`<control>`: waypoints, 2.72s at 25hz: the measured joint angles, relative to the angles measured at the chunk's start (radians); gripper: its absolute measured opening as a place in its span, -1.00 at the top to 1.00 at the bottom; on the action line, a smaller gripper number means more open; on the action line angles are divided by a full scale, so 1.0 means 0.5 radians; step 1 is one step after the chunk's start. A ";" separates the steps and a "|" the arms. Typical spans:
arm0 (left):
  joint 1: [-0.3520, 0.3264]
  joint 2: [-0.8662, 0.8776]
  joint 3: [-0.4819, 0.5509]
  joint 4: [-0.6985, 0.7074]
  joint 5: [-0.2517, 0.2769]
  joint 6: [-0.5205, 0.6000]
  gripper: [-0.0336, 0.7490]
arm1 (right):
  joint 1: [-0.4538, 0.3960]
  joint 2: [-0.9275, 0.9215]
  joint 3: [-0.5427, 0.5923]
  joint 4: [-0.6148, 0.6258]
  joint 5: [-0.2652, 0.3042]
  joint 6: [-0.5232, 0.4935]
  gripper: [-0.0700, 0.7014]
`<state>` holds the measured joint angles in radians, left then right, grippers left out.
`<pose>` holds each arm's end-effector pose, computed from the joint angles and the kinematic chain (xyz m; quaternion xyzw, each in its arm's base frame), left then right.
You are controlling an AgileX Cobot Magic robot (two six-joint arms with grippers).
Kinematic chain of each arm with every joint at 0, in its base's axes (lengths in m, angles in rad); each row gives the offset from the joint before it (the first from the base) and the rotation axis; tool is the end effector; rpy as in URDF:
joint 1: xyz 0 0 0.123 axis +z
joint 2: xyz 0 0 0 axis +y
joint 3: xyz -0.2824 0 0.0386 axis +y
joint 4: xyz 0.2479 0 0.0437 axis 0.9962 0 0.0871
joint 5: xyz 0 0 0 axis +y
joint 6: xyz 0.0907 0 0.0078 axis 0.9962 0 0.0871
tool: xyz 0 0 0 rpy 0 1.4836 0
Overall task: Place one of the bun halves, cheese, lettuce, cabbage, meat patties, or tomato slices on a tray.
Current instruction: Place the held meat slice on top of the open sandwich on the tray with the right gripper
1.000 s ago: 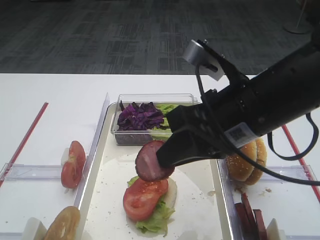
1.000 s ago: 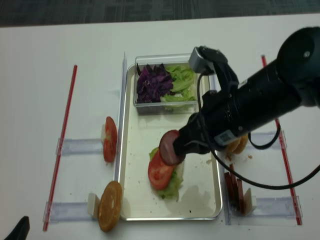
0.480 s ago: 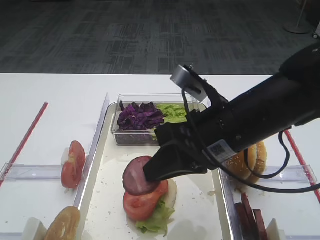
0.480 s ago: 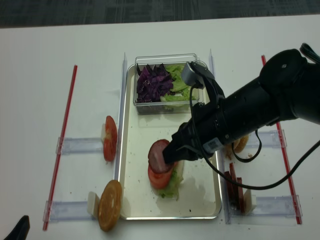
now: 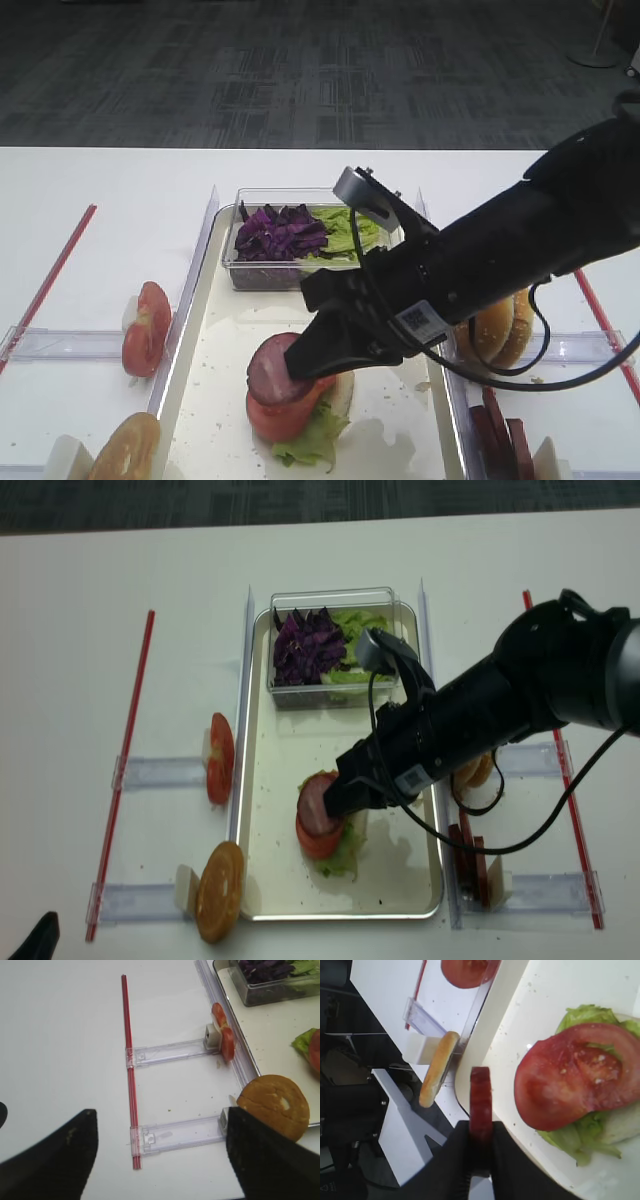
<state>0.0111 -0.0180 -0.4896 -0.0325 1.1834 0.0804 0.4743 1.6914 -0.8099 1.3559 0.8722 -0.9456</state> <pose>-0.0120 -0.0029 0.2646 0.0322 0.8811 0.0054 0.4718 0.2304 0.1949 0.1831 -0.1841 0.8676 0.4564 0.0713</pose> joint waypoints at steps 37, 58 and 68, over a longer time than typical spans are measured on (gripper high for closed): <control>0.000 0.000 0.000 0.000 0.000 0.000 -0.34 | -0.316 0.253 0.023 0.098 0.413 -0.205 0.47; 0.000 0.000 0.000 0.000 0.000 0.000 -0.34 | -0.255 0.410 0.023 0.304 0.299 -0.379 0.47; 0.000 0.000 0.000 0.000 0.000 0.000 -0.34 | -0.255 0.518 0.023 0.335 0.299 -0.413 0.47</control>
<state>0.0111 -0.0180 -0.4896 -0.0325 1.1834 0.0804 0.3467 1.9506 -0.7984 1.5233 1.0218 -1.1520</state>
